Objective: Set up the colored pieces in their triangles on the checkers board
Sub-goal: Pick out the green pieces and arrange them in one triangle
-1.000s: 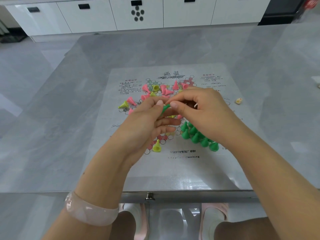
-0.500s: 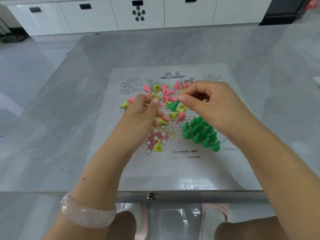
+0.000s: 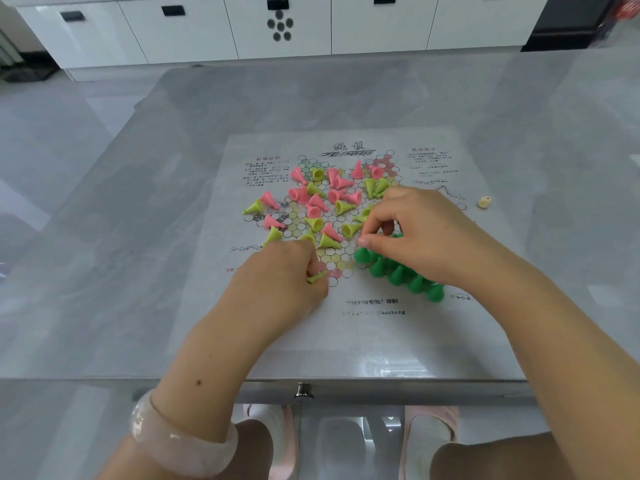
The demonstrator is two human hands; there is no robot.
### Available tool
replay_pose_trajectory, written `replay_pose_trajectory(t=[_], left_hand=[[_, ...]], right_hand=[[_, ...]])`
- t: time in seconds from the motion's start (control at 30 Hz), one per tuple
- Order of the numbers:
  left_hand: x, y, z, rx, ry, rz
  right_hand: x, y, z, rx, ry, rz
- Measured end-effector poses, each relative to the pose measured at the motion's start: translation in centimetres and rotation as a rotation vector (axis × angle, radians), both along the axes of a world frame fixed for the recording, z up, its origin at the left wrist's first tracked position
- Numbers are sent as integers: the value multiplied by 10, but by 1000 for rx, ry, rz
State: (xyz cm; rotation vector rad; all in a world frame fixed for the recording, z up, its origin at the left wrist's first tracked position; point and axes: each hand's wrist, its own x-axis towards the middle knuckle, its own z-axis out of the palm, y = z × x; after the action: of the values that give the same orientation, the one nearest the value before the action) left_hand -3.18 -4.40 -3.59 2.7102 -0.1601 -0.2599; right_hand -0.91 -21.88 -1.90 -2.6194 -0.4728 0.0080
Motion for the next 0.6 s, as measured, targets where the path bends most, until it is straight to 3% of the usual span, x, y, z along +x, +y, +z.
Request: replay_pose_trajectory(t=[0.6], left_hand=[[7,7,2,-131,-129,104]], right_hand=[[2,2,-9,-90,-17,36]])
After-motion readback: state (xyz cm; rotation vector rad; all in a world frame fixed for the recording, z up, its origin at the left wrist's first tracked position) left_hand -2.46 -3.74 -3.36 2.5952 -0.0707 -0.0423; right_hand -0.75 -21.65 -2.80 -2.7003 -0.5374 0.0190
